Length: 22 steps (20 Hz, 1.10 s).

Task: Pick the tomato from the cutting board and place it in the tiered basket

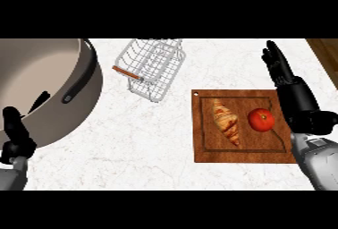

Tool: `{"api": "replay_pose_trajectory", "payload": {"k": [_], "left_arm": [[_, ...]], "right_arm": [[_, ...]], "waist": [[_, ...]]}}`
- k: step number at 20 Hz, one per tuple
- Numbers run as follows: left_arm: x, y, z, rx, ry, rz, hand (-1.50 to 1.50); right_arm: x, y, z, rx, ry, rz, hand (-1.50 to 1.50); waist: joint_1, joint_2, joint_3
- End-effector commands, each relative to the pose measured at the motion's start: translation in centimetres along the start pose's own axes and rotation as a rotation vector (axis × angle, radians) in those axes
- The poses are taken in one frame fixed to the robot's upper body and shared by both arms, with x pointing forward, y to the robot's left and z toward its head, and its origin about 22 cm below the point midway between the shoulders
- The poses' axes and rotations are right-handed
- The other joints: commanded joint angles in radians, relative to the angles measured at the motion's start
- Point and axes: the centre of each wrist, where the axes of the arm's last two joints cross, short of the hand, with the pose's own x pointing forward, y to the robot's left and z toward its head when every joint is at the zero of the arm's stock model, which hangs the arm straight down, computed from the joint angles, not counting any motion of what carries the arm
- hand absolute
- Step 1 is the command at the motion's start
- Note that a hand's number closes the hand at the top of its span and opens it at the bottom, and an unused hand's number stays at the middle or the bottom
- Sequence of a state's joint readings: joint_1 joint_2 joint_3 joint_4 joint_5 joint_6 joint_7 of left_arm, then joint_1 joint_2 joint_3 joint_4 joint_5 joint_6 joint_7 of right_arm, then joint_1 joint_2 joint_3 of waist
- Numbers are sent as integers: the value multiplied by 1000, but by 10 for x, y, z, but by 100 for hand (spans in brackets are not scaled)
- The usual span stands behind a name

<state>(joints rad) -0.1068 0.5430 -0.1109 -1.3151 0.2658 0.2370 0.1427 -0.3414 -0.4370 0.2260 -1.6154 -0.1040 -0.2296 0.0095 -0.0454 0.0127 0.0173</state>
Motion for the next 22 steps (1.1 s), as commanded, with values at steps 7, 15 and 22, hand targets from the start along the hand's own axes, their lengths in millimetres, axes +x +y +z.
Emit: {"api": "replay_pose_trajectory", "payload": {"k": [7,15,22], "left_arm": [[19,-30,7,-127,-108,127,0],[23,-32,26,-235,-153,169,0],[25,-30,21,-201,-128,185,0]], "right_arm": [[-20,-54,27,-32,86,371,150],[-29,-8,70,-305,80,128,-150],[17,-68,55,-128,198,663,-150]], "waist": [[-40,-26,-39],[35,-16,-18],[8,-24,-24]]}}
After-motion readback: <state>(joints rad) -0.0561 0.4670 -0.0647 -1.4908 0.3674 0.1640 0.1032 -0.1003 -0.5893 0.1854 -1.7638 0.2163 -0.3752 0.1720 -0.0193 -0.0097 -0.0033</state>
